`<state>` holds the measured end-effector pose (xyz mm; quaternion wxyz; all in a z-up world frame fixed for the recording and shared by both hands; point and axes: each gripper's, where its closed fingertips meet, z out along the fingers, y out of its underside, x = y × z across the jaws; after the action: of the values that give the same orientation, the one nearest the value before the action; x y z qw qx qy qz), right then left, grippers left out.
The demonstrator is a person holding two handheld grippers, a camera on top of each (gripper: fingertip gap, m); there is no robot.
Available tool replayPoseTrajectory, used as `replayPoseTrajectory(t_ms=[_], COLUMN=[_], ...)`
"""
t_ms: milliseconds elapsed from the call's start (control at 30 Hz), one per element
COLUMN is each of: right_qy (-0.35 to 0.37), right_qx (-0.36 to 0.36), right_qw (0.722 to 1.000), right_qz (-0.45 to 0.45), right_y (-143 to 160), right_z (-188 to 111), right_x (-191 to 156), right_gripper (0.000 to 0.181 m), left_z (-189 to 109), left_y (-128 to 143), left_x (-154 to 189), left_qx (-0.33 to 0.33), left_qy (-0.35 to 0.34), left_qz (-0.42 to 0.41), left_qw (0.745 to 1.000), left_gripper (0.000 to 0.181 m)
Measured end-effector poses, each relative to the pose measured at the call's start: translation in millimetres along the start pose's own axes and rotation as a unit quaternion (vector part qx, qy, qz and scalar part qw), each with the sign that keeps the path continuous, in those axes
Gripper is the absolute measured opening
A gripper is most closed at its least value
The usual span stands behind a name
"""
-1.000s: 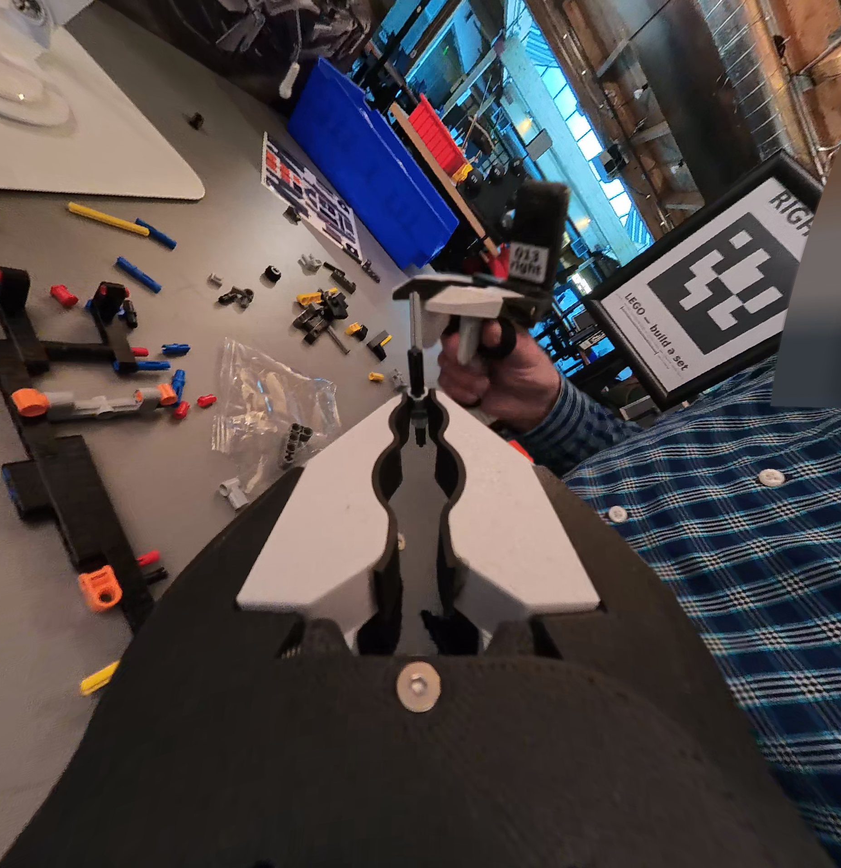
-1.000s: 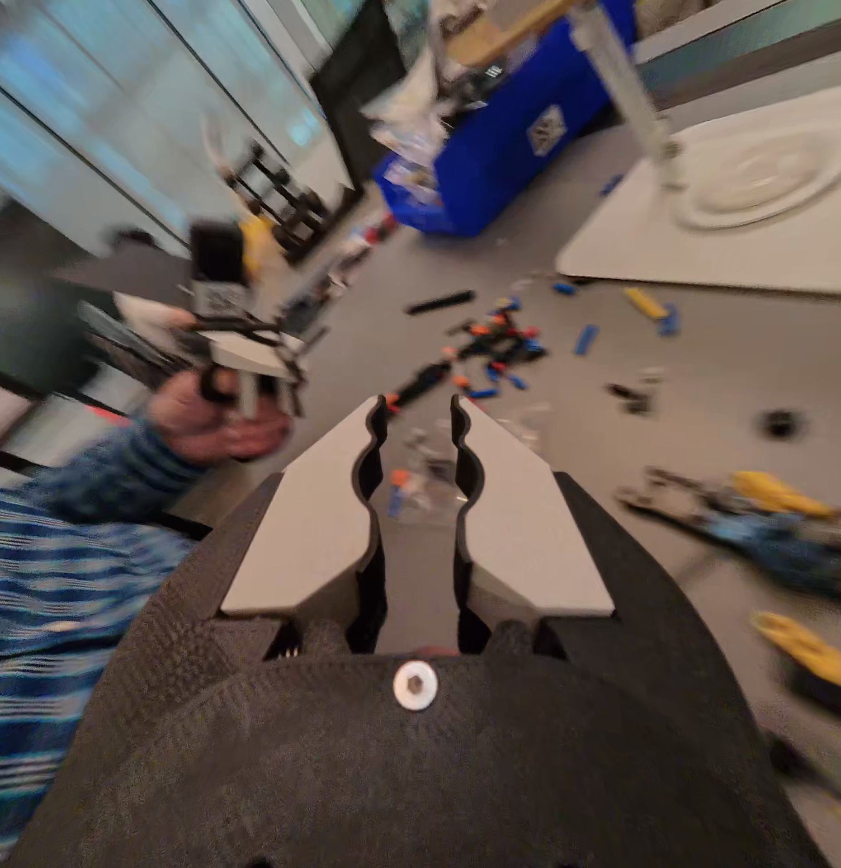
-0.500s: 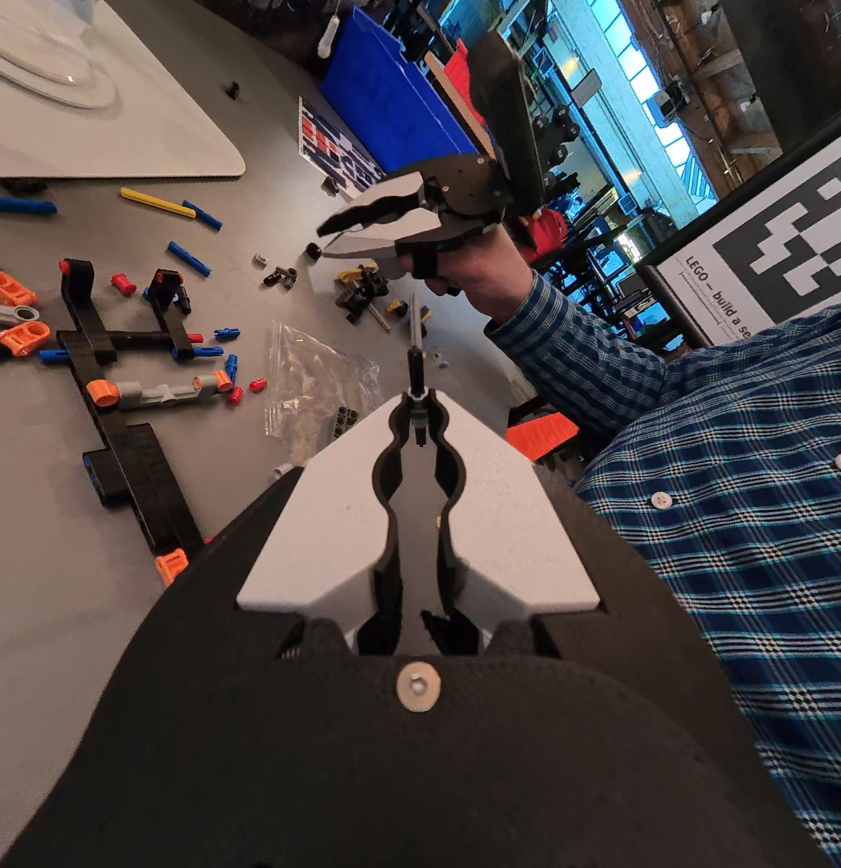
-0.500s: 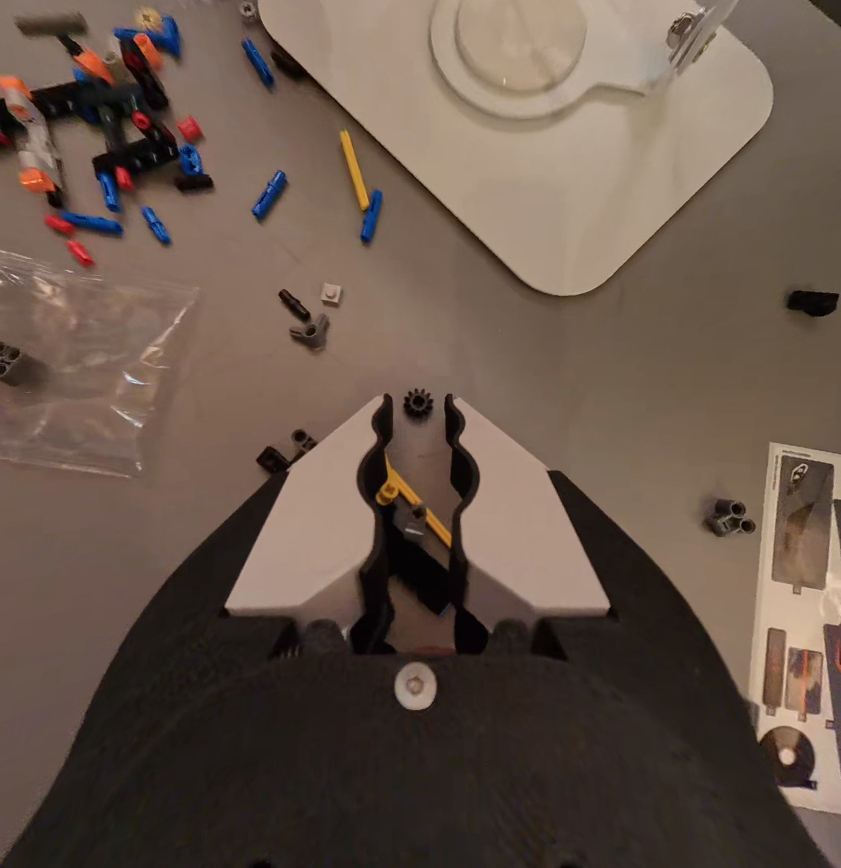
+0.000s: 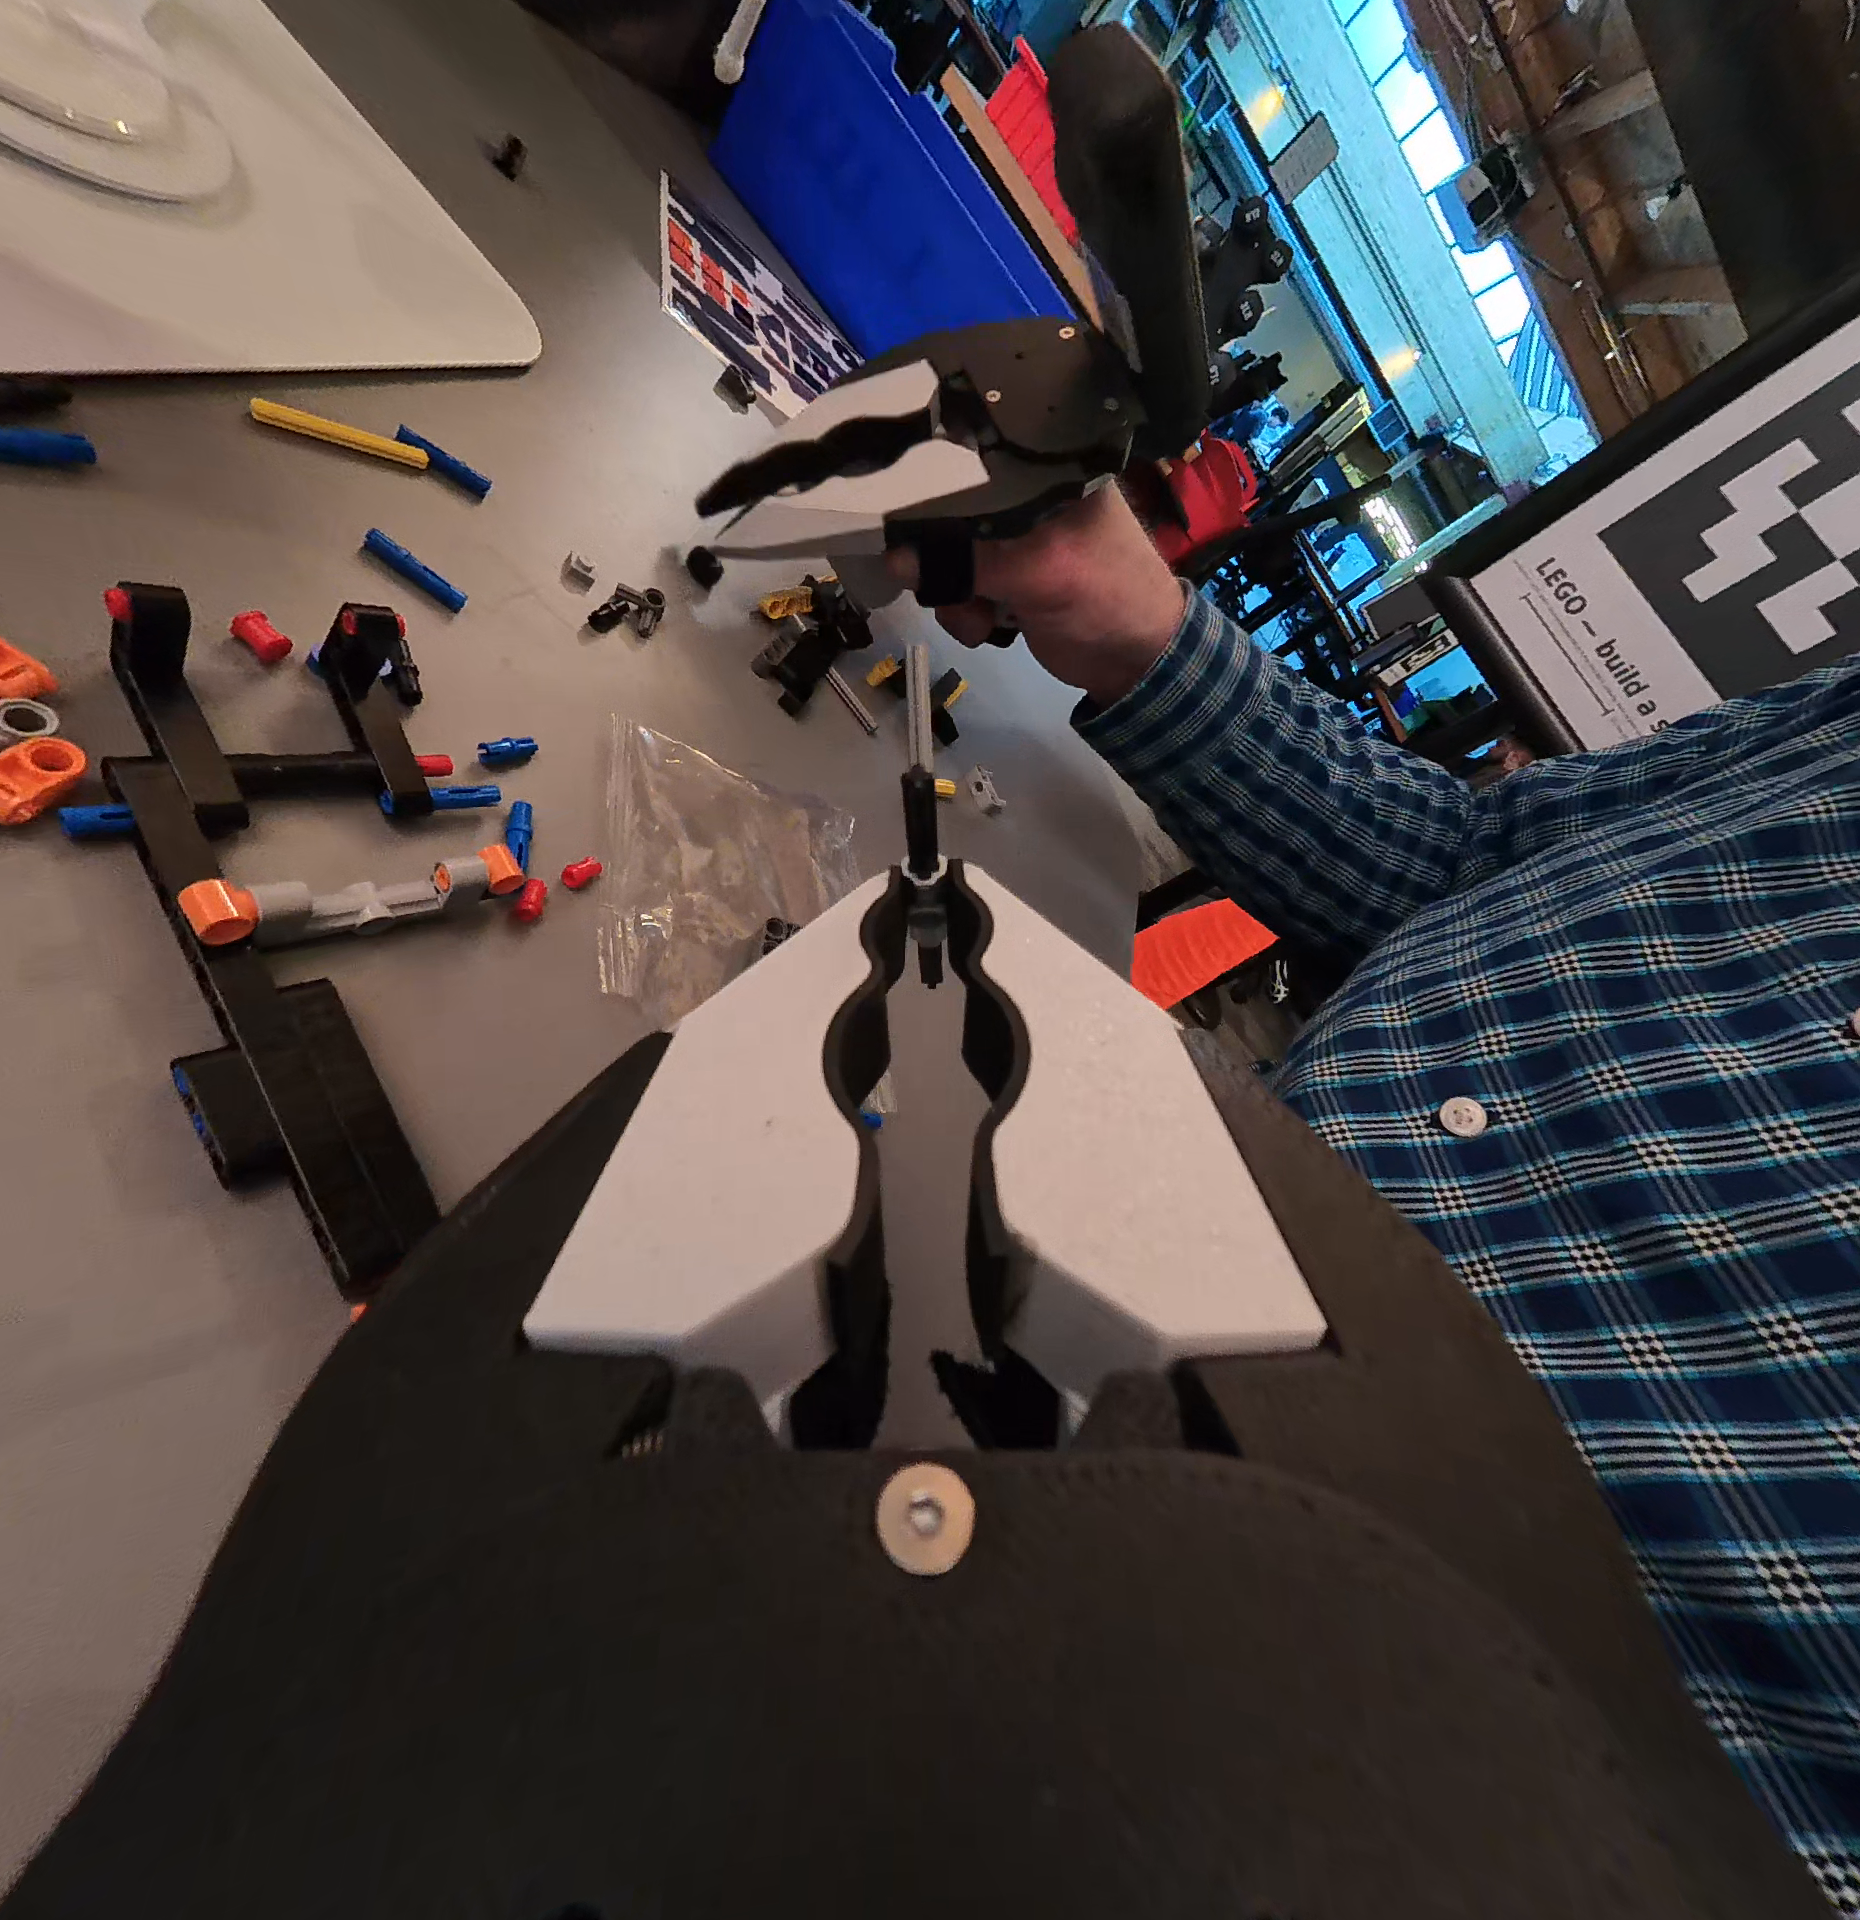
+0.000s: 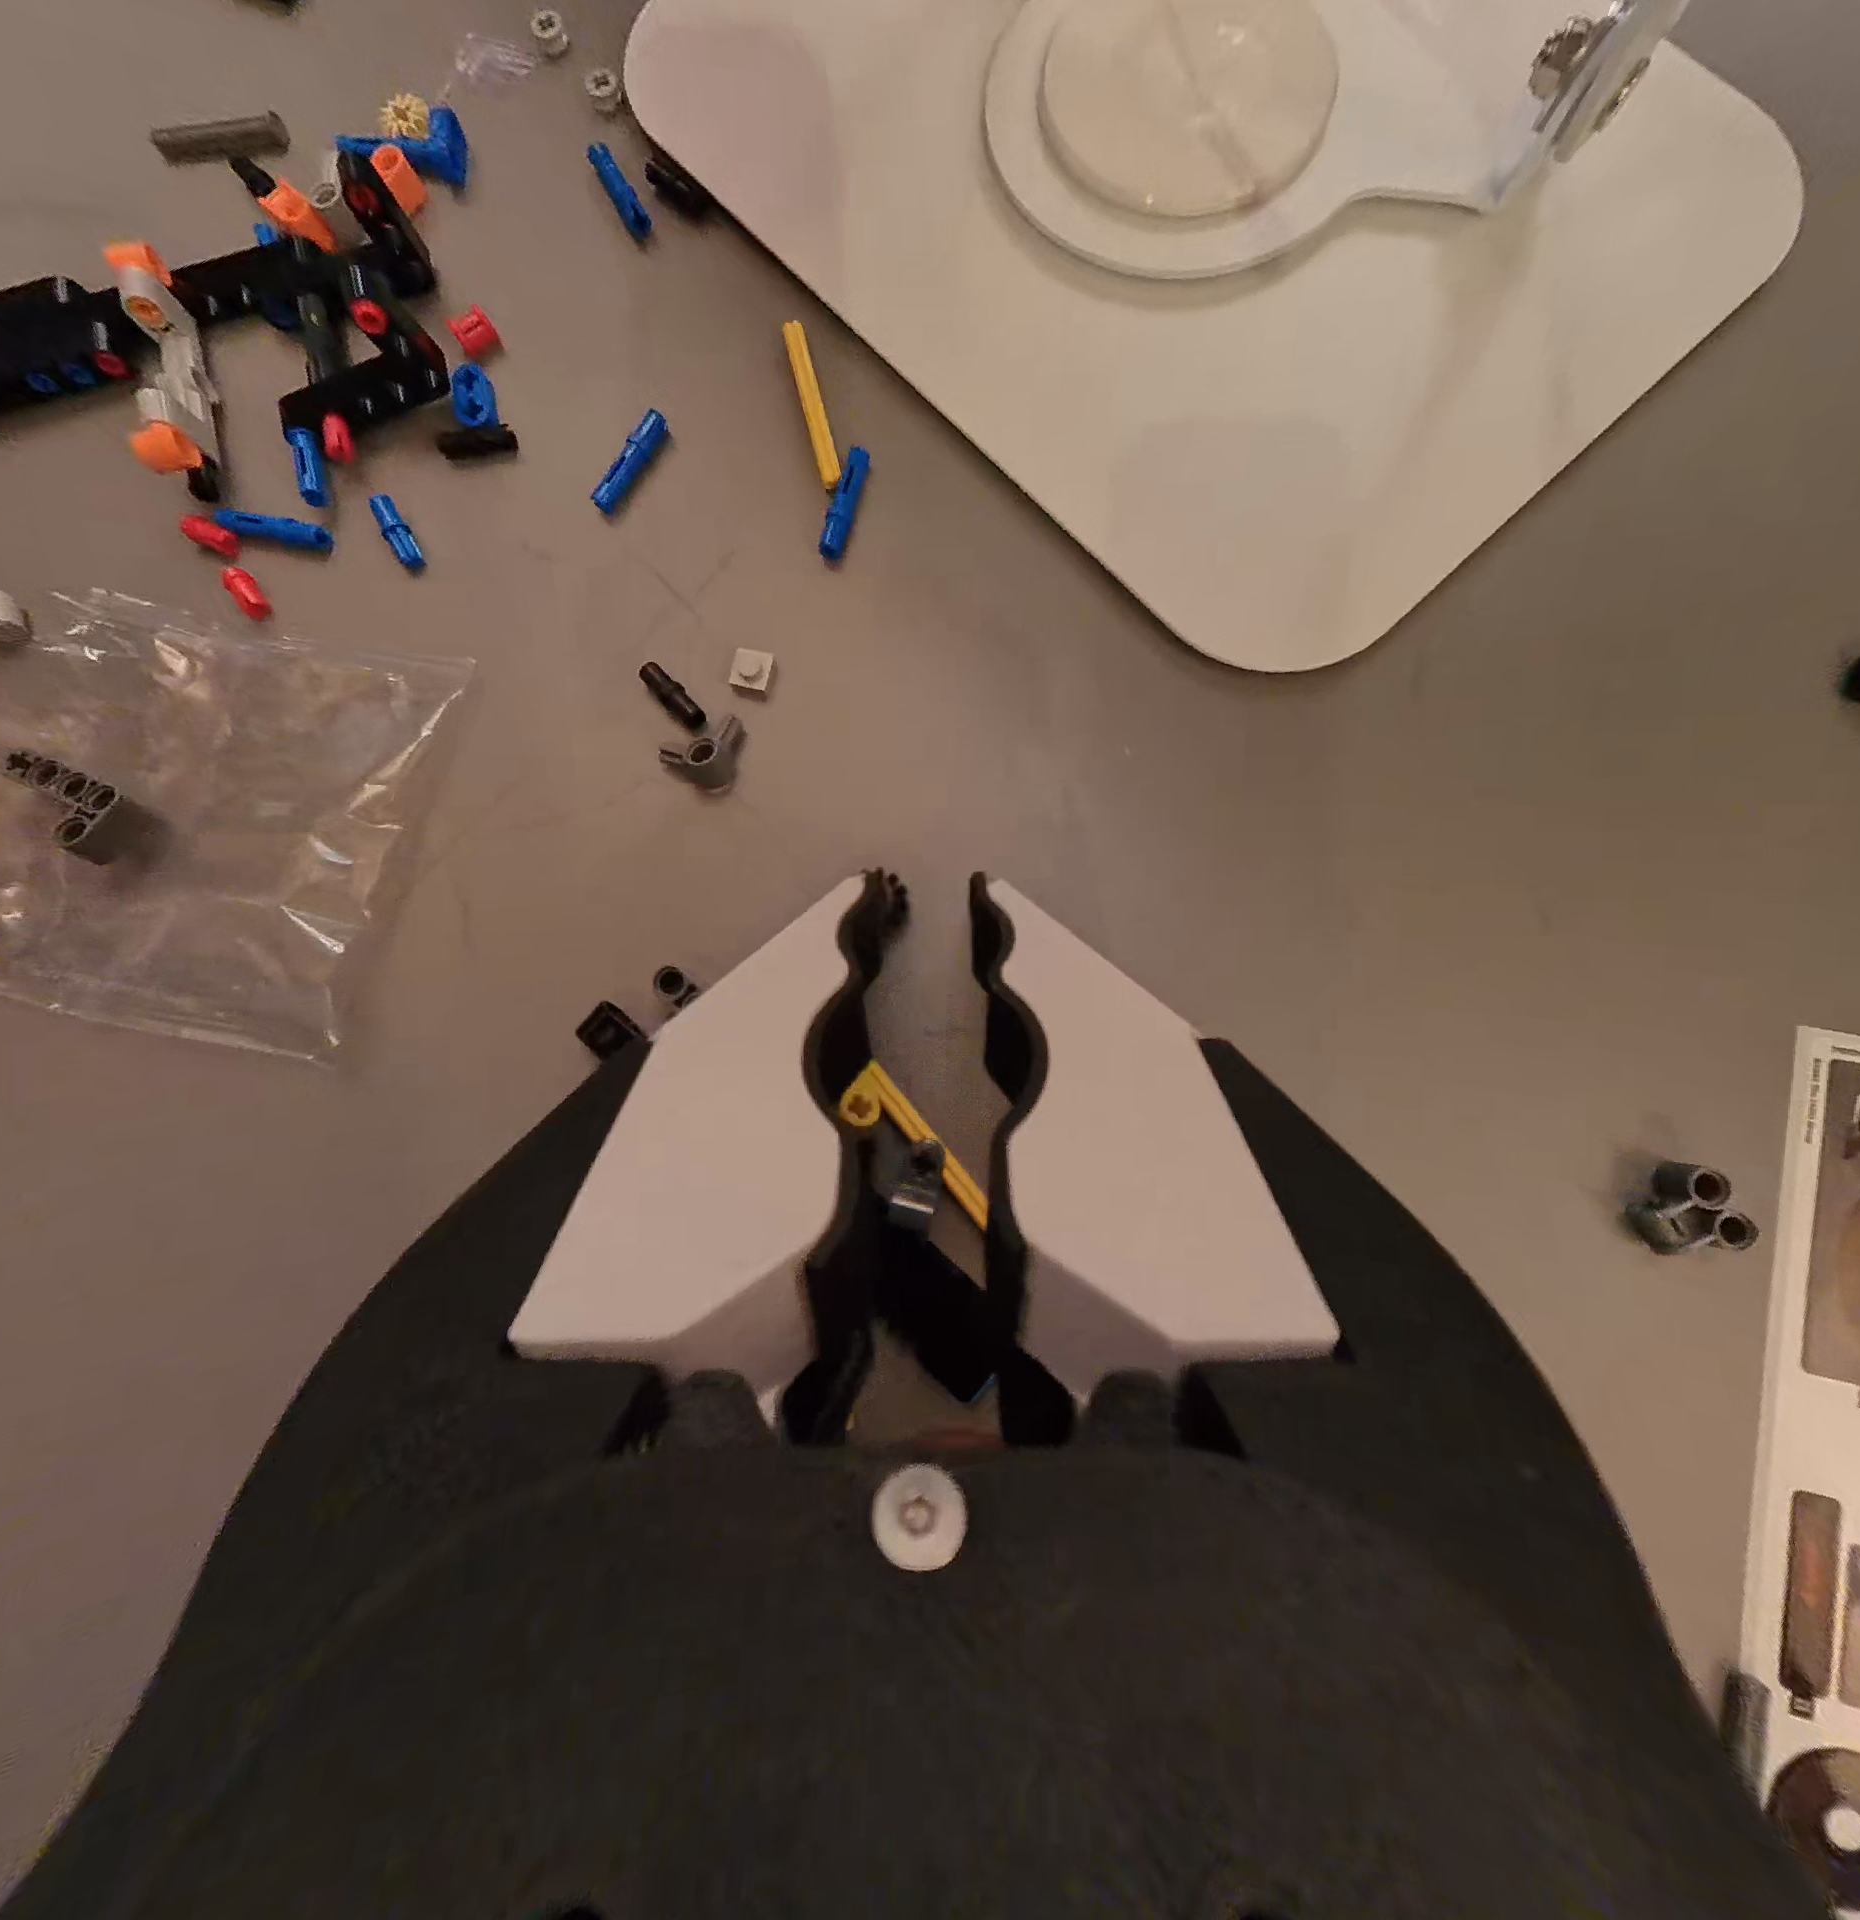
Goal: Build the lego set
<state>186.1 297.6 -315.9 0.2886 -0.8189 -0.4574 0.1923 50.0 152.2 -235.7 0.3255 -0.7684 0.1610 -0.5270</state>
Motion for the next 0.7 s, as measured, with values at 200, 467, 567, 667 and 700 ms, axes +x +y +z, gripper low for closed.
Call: replayPoseTrajectory(t_ms=[200, 467, 567, 667, 700], right_qy=[-0.019, -0.006, -0.027, -0.103, -0.138], right_qx=[-0.004, -0.02, 0.005, 0.069, 0.096], right_qw=[1.0, 0.999, 0.999, 0.992, 0.986], right_qz=[-0.017, -0.037, -0.029, 0.003, 0.017], right_y=[-0.8, 3.6, -5.3, -29.7, -40.0], right_z=[-2.9, 8.3, 4.2, -9.9, -16.3], right_x=[-8.9, -12.4, -21.7, -50.7, -63.5], right_gripper=[0.025, 0.011, 0.011, 0.011, 0.011], left_z=[0.4, 3.5, 3.3, 2.7, 2.9], left_y=[-0.1, -0.1, -1.0, -3.6, -3.6], left_x=[-0.8, -0.8, -1.3, 0.3, -1.1], left_qx=[-0.002, -0.001, 0.003, 0.014, 0.016], left_qy=[-0.002, 0.0, -0.003, 0.0, -0.004], left_qz=[-0.001, -0.003, 0.0, 0.009, 0.012], left_qw=[1.0, 1.0, 1.0, 1.0, 1.0], left_gripper=[0.005, 0.004, 0.005, 0.004, 0.005])
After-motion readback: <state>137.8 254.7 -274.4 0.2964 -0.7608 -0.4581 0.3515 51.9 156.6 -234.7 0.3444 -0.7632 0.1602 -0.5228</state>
